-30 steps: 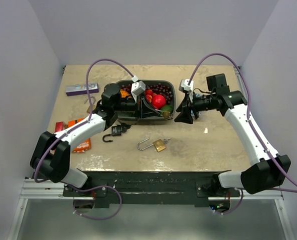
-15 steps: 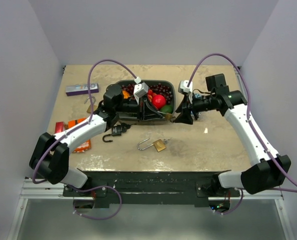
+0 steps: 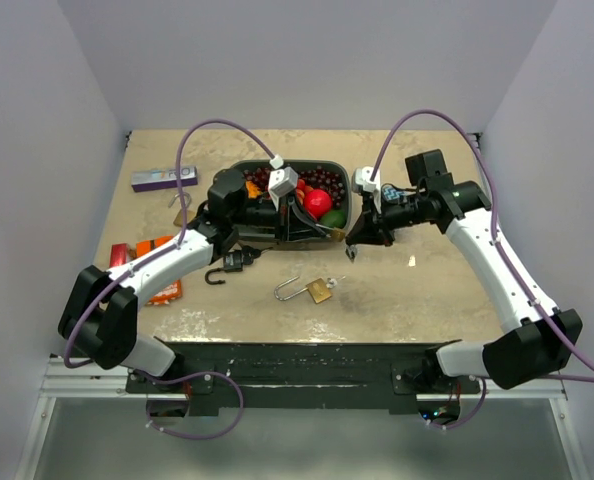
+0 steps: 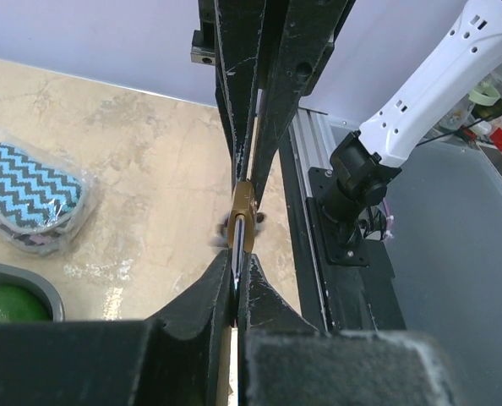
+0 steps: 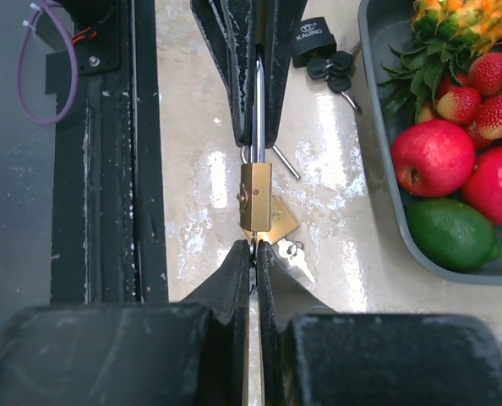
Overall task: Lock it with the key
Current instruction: Lock the lock, then place the key at the center of the board.
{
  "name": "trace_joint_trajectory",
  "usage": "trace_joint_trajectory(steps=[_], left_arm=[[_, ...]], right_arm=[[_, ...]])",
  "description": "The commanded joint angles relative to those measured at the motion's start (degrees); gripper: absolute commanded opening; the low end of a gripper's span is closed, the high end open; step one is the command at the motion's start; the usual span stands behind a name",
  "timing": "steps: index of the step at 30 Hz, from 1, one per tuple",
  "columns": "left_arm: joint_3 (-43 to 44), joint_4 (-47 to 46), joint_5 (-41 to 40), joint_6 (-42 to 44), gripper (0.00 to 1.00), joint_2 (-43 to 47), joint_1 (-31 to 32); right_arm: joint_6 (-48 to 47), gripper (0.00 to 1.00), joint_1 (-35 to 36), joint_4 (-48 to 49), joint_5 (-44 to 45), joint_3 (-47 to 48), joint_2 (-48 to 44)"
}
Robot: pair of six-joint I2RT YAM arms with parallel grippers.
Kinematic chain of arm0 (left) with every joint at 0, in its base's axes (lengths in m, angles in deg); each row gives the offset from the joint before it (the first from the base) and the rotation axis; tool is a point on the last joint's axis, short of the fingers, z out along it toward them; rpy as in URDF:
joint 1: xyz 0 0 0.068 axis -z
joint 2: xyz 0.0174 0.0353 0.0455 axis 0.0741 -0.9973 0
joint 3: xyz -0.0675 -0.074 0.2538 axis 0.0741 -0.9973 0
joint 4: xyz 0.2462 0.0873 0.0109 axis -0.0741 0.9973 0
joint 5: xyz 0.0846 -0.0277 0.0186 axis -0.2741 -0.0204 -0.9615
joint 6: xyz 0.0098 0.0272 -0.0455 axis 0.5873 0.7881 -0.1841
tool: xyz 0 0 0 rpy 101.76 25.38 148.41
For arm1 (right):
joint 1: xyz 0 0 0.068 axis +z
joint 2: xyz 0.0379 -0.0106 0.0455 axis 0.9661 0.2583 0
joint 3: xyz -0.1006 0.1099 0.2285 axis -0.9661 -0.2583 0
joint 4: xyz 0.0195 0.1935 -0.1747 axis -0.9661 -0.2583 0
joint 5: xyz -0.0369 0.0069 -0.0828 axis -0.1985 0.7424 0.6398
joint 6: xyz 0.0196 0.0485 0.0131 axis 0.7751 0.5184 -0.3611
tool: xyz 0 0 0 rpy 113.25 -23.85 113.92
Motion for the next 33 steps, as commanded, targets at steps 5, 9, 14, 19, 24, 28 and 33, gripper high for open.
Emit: trace_joint_trajectory(steps=[5, 9, 14, 19, 24, 28, 33], left_arm=[[0.18, -3.14, -0.62, 0.01, 0.0, 2.82, -3.1], [0.88, -2.35, 0.0, 0.18, 0.0, 3.08, -5.48], [1.5, 0.37, 0.7, 2.29, 0.0, 3.7, -7.59], [1.58, 2.83, 0.09, 3.96, 0.0, 4.58, -8.82], [2.11, 7.49, -1.58, 7.65, 0.0, 5.28, -8.82], [2.81, 12.66, -2.81, 12.56, 0.0, 5.63, -8.91], [2.81, 15.49, -4.65, 15.82, 0.0, 5.54, -9.09]], right_arm=[[-2.89, 0.0, -1.58, -2.9, 2.75, 1.44, -1.19], [-7.44, 0.0, -6.58, -5.62, 3.63, 1.17, 0.48], [-13.87, 0.0, -12.65, -10.89, 3.37, 1.7, 3.99], [-14.32, 0.0, -24.86, -10.11, 4.15, 6.08, 11.01], [-3.65, 0.0, -33.65, 1.79, 10.73, 18.12, 25.84], [6.32, 0.0, -34.72, 14.74, 20.66, 25.59, 35.25], [14.74, 0.0, -34.72, 21.78, 28.83, 40.26, 48.27]])
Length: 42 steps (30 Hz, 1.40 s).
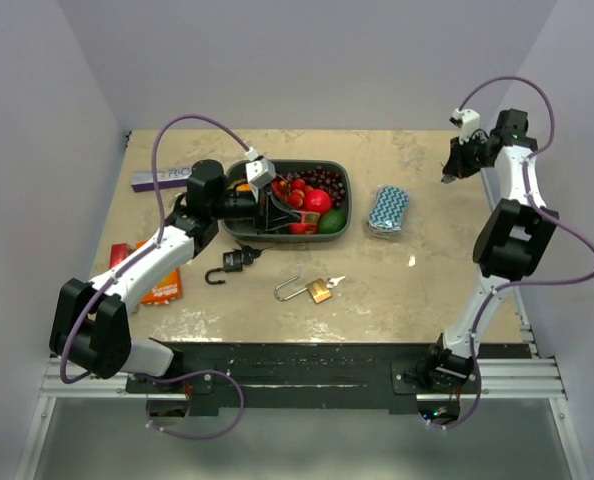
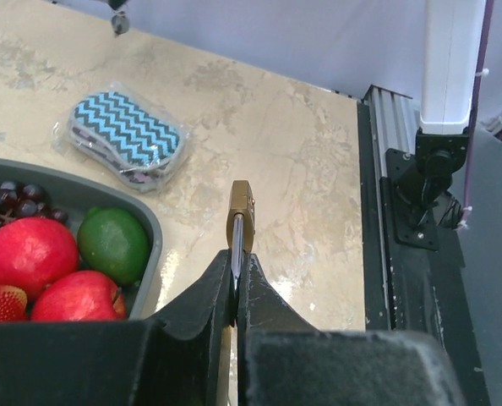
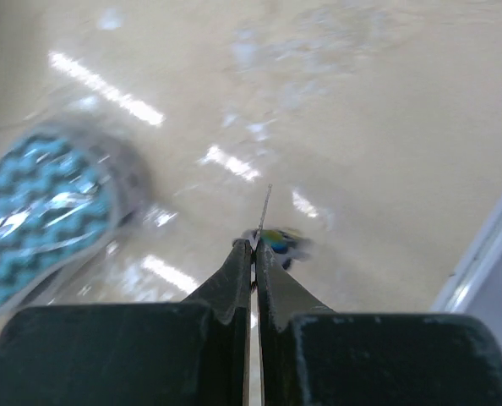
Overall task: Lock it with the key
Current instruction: Place the key at the center of the board.
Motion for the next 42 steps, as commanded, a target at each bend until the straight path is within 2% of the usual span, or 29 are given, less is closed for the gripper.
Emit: trace_joint_trajectory(steps=[1, 4, 9, 23, 24, 26, 27, 29, 30, 33, 38, 41, 42], left_arm=[[2.22, 2.29, -2.1, 5.36, 0.0, 1.85, -0.63], [1.35, 2.12, -2.98, 5.36, 0.0, 2.2, -1.24], [0.11, 1.94, -3.95, 5.36, 0.0, 2.03, -1.77], [2.31, 2.82, -4.04, 5.36, 0.0, -1.57, -2.13], [2.48, 2.99, -3.95, 5.27, 0.0, -1.84, -2.21], [2.66, 3.0, -3.78, 5.27, 0.0, -2.02, -2.13], [2.75, 3.08, -3.86, 5.27, 0.0, -2.28, -2.21], [3.01, 3.35, -3.95, 5.19, 0.0, -2.45, -2.13], [3.19, 3.87, -4.04, 5.18, 0.0, -2.8, -2.13], [4.24, 5.01, -4.74, 4.05, 0.0, -4.12, -2.13], [8.28, 6.51, -4.74, -3.24, 0.0, -7.63, -2.13], [10.66, 6.51, -3.51, -9.04, 0.0, -10.27, -2.04], [11.1, 5.64, -3.16, -12.53, 0.0, -11.23, -1.95]], right_arm=[[11.86, 0.0, 0.64, 11.85, 10.2, 11.55, 8.94], [14.16, 0.0, 0.64, 15.63, 12.93, 15.35, 12.47], [18.37, 0.0, 0.73, 24.59, 14.96, 14.99, 16.17], [18.11, 0.01, 1.35, 25.83, 17.6, 16.23, 22.76], [18.03, 0.08, 1.35, 25.83, 17.95, 16.32, 22.94], [17.85, 0.17, 1.35, 25.83, 17.87, 16.4, 22.77], [18.02, 0.31, 1.26, 25.83, 17.26, 16.4, 22.59], [18.2, 0.42, 1.34, 25.57, 16.73, 16.32, 21.45], [18.2, 0.52, 1.35, 25.48, 16.37, 16.23, 20.75], [16.8, 0.66, 1.43, 24.96, 15.49, 15.09, 17.41], [11.1, 0.74, 2.74, 21.89, 9.62, 8.69, 7.84], [5.92, 0.82, 5.98, 20.3, 5.23, 0.17, -2.08], [4.68, 0.86, 7.13, 19.95, 4.43, -2.38, -7.94]])
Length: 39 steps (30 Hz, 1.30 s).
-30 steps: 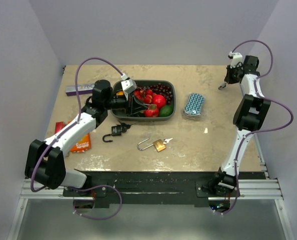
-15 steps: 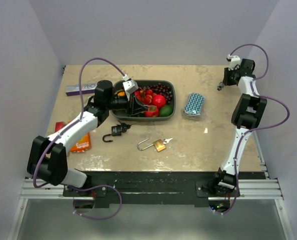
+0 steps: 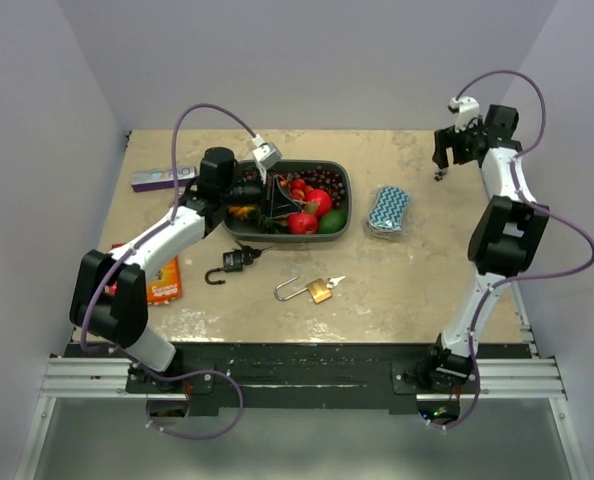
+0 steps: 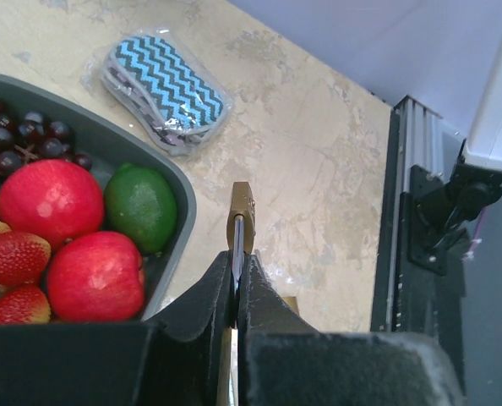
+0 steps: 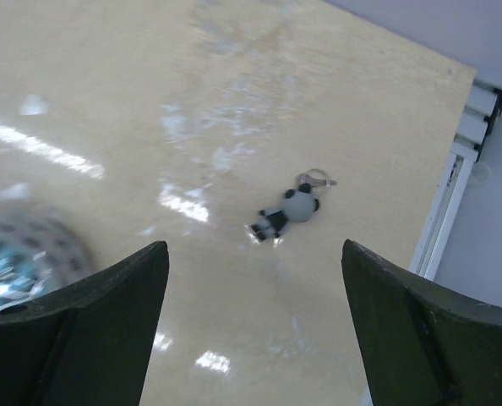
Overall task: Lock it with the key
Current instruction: Place the key at the center of the board, then place the lock at the center of the board.
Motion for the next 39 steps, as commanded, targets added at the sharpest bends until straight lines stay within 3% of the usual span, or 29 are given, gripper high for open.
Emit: trace_joint_trajectory(steps=[1, 7, 10, 16, 25, 32, 39], left_arm=[[4.65, -2.21, 1.89, -11.84, 0.0, -2.7, -0.18], [4.83, -6.34, 3.03, -21.78, 0.0, -4.37, 0.17], [4.83, -7.22, 3.56, -23.98, 0.0, -4.55, 0.26], [5.18, -8.98, 5.49, -25.48, 0.0, -5.51, 1.4], [5.8, -9.33, 5.85, -25.48, 0.0, -5.6, 2.37], [6.32, -9.07, 5.67, -25.3, 0.0, -6.04, 2.46], [6.5, -8.98, 5.76, -25.13, 0.0, -6.22, 2.46]], right_arm=[[-9.23, 0.87, 6.51, -1.58, -8.61, -11.12, -20.05], [-15.48, 0.89, 20.12, -2.2, -13.79, -28.45, -39.28], [-17.94, 0.89, 28.98, -2.29, -14.32, -33.56, -44.57], [-20.31, 0.86, 38.67, 2.54, -13.97, -39.55, -48.64], [-25.15, 0.77, 43.96, 4.48, -12.74, -41.32, -48.2], [-28.49, 0.52, 45.89, 5.36, -9.76, -42.64, -48.29], [-29.37, 0.38, 46.6, 6.32, -6.86, -44.04, -48.9]])
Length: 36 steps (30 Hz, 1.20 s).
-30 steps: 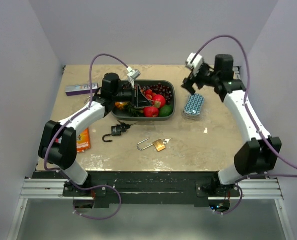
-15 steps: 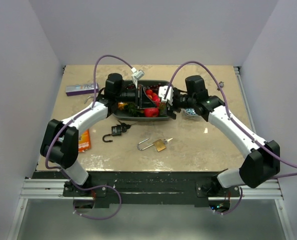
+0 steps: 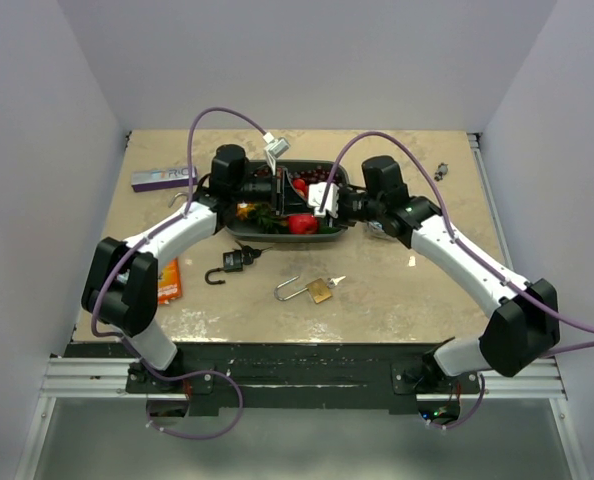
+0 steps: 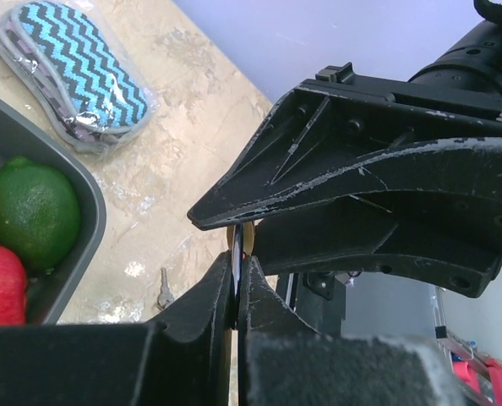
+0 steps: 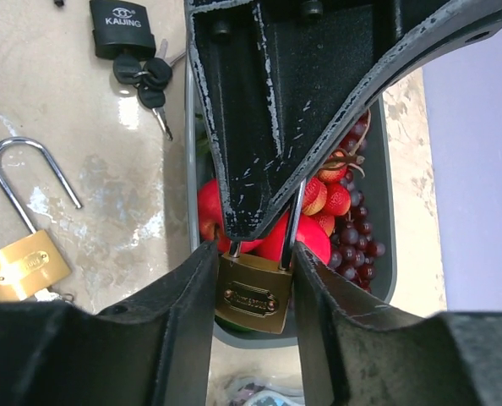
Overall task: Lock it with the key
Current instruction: Place the lock at the center of the board.
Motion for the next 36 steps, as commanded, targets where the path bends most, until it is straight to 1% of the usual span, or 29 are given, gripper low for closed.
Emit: trace_joint_trajectory(steps=[1, 3, 4, 5, 6, 8, 9, 10, 11, 12, 14, 15, 17, 18, 20, 21, 22, 23, 24, 25, 26, 27, 29, 31, 32, 36], left_arm=[[2.78, -2.21, 1.26, -1.41, 0.0, -0.05, 0.18], [2.7, -2.12, 1.26, -1.33, 0.0, 0.03, 0.18], [2.7, -2.12, 1.26, -1.33, 0.0, 0.04, 0.18], [2.61, -2.12, 1.26, -1.24, 0.0, 0.21, 0.18], [2.43, -2.21, 1.26, -1.15, 0.12, 0.3, 0.18], [2.17, -1.86, 0.12, -0.28, 0.25, 1.08, -0.17], [2.17, -1.07, -0.67, 0.6, 0.38, 1.61, -0.43], [2.17, -0.28, -1.11, 1.22, 0.44, 2.05, -1.47], [2.08, 0.77, -1.64, 2.61, 0.55, 3.19, -2.09], [2.08, 1.39, -2.08, 3.32, 0.73, 3.9, -2.88], [2.25, 2.97, -3.22, 5.43, 0.82, 6.17, -5.52], [2.69, 3.93, -3.75, 6.49, 0.9, 6.88, -6.31], [4.18, 7.7, -6.29, 10.34, 0.95, 8.29, -8.33], [4.8, 8.94, -6.91, 11.32, 0.99, 8.47, -8.95], [6.73, 12.27, -8.49, 13.34, 0.99, 8.39, -10.71], [7.26, 15.08, -9.11, 13.7, 0.99, 8.12, -11.24], [7.7, 18.06, -10.86, 13.88, 0.99, 7.86, -11.85], [8.92, 19.4, -14.88, 15.53, 0.99, 7.86, -12.12], [9.72, 20.89, -15.96, 17.55, 0.99, 7.68, -12.47], [10.77, 23.95, -17.02, 19.66, 0.99, 7.33, -13.17], [12.7, 25.29, -20.25, 22.72, 0.99, 7.24, -13.52], [13.59, 26.35, -21.93, 23.63, 0.99, 6.89, -13.96], [15.08, 28.2, -24.22, 24.68, 0.99, 6.45, -15.89], [15.18, 28.47, -24.41, 24.69, 0.99, 6.54, -17.82], [15.0, 28.55, -24.58, 24.95, 0.99, 6.63, -18.27], [14.65, 30.04, -26.16, 26.8, 0.99, 7.07, -18.89]], right_arm=[[-1.7, 0.36, 0.52, 2.39, 2.63, -0.94, -1.8], [-1.52, 0.23, 0.52, 3.26, 3.68, -1.29, -2.06], [-0.91, 0.1, 0.52, 4.14, 4.73, -1.38, -2.24], [-0.47, 0.05, 0.61, 4.49, 5.26, -1.56, -2.41], [0.92, 0.0, 0.52, 4.76, 5.79, -1.56, -2.42], [4.35, 0.0, 0.44, 5.64, 7.89, -1.03, -1.98], [7.93, 0.0, -0.43, 5.55, 8.51, -0.07, -1.63], [9.71, 0.0, -1.49, 4.77, 8.17, 0.72, -1.28], [11.64, 0.0, -3.06, 4.33, 5.73, 1.42, -0.84], [15.58, 0.0, -6.65, 3.8, 4.75, 3.17, 0.3], [19.64, 0.0, -10.62, 2.66, 3.17, 5.02, 1.88], [21.4, 0.0, -14.47, 2.39, 2.46, 6.86, 3.72], [27.28, 0.0, -18.44, 2.91, 2.89, 8.63, 6.01], [31.57, 0.0, -21.94, 3.18, 4.55, 10.55, 7.33], [35.37, 0.0, -24.95, 3.79, 7.36, 12.93, 12.33], [39.05, 0.0, -27.31, 3.88, 9.38, 15.73, 14.52], [40.82, 0.0, -28.56, 3.97, 12.36, 17.15, 18.11], [42.49, 0.0, -29.61, 4.15, 13.69, 18.55, 20.32], [45.12, 0.0, -31.8, 4.15, 14.49, 21.35, 22.26], [46.1, 0.0, -32.52, 4.06, 16.24, 22.77, 25.93], [46.81, 0.0, -33.05, 4.15, 16.86, 24.09, 27.62], [47.95, 0.0, -34.01, 4.23, 16.96, 26.37, 29.03], [48.92, 0.0, -34.54, 4.59, 17.04, 28.49, 33.68], [49.98, 0.0, -34.81, 4.15, 17.05, 31.74, 36.59], [50.16, 0.0, -34.81, 4.06, 17.83, 32.71, 39.13], [50.33, 0.0, -34.9, 3.54, 19.76, 37.19, 44.32]])
